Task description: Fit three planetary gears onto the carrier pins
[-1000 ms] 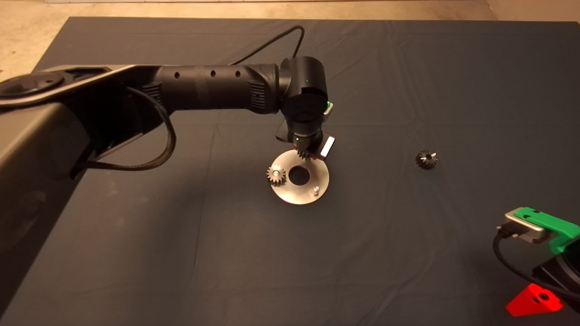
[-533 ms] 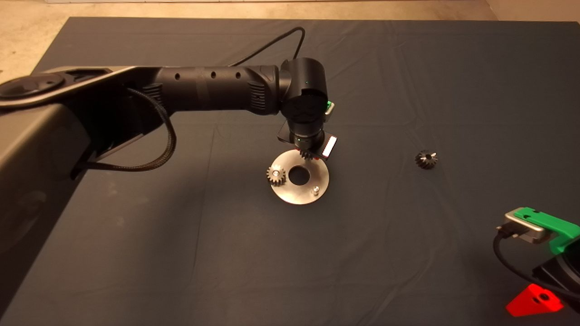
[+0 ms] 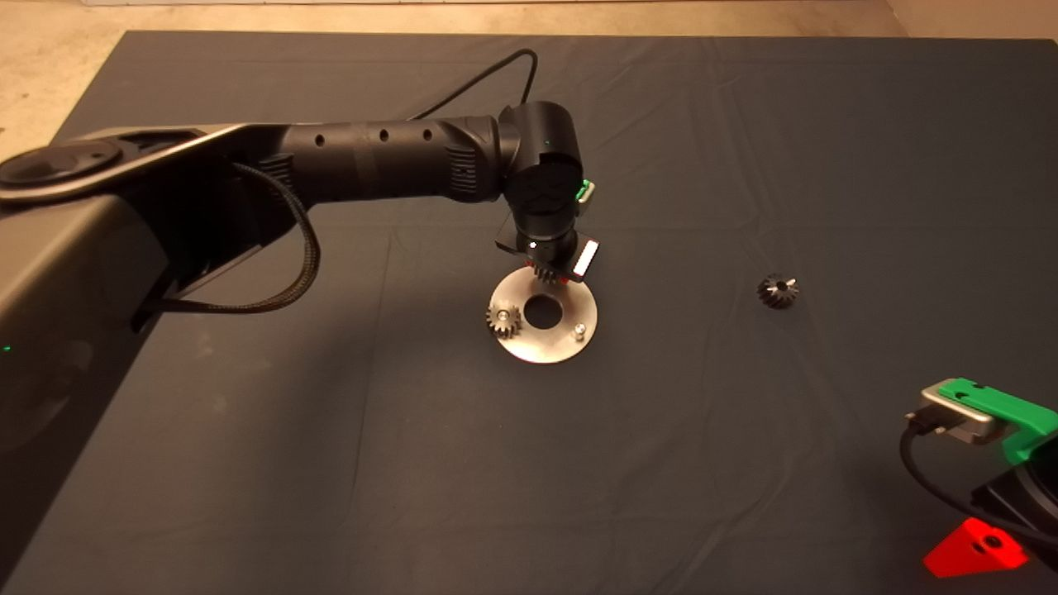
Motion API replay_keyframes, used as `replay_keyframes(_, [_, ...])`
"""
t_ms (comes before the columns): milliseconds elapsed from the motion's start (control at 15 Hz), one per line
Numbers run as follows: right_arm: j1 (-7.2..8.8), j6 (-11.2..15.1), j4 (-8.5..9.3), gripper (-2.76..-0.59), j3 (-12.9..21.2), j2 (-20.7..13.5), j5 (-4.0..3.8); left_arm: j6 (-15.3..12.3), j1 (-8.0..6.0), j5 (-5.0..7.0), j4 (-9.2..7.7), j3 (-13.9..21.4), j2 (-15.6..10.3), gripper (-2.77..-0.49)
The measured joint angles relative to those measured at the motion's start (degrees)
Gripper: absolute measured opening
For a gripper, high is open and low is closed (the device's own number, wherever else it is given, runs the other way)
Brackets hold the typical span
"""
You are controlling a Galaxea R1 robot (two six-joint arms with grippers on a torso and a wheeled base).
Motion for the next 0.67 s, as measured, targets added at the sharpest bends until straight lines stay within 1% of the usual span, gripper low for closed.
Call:
replay_keyframes(133, [0.0, 0.0, 0.0, -0.61, 0.0, 0.0, 0.0, -0.1, 0.01, 0.0, 0.0, 0.0, 0.0, -2.42])
replay_keyframes(267, [0.0, 0.0, 0.0, -0.61, 0.0, 0.0, 0.0, -0.9, 0.02, 0.0, 0.0, 0.0, 0.0, -2.4])
replay_keyframes(333, [0.0, 0.0, 0.0, -0.61, 0.0, 0.0, 0.0, -1.0, 0.0, 0.0, 0.0, 0.0, 0.0, -2.37])
replay_keyframes(400, [0.0, 0.0, 0.0, -0.61, 0.0, 0.0, 0.0, -1.8, 0.0, 0.0, 0.0, 0.0, 0.0, -2.33])
replay_keyframes(667, [0.0, 0.0, 0.0, -0.61, 0.0, 0.0, -0.02, -2.5, -0.21, -0.11, 0.02, 0.0, 0.0, -2.24])
